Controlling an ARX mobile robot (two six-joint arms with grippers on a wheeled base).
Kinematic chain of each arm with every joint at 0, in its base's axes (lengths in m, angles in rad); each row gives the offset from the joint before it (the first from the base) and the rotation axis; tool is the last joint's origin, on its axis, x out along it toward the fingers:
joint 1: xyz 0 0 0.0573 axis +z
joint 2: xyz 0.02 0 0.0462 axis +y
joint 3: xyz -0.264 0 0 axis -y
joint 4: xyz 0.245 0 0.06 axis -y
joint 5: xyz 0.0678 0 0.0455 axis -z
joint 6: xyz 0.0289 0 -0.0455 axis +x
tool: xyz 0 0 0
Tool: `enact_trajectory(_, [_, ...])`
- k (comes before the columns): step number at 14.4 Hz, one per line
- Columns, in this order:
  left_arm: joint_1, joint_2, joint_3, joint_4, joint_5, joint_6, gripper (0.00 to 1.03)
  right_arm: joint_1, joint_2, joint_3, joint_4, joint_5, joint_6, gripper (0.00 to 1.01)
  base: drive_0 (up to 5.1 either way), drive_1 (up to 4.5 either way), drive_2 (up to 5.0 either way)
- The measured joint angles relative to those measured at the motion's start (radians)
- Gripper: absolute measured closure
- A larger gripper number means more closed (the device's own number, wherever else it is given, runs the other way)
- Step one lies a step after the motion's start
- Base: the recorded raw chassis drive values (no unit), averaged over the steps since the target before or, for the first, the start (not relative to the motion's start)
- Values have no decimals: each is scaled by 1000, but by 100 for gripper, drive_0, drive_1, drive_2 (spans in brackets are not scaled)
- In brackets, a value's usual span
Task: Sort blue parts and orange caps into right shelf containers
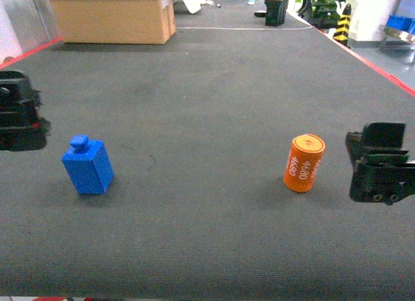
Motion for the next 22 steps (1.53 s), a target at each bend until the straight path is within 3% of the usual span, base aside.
enact_trajectory(4, [-21,205,94,60,5,-1,5,3,237,127,54,-20,-19,3,0,0,0])
enact_trajectory(8, [-14,290,132,79,14,-4,5,-11,315,187,58,-45,-31,3,0,0,0])
enact_trajectory(11, [-15,477,231,73,37,-15,5,-25,460,307,31,-81,-37,3,0,0,0])
enact_trajectory(14, [-9,634,339,31,56,-27,5,-50,639,508,-42,-118,-32,3,0,0,0])
enact_trajectory(17, [-3,663,357,18,56,-28,5,-50,652,526,-60,-119,-24,3,0,0,0])
enact_trajectory(19, [2,668,363,8,49,-35,5,-50,660,528,-47,-99,-27,12,0,0,0])
enact_trajectory(22, [3,668,369,6,48,-45,24,-49,661,529,-40,-95,-48,36,0,0,0])
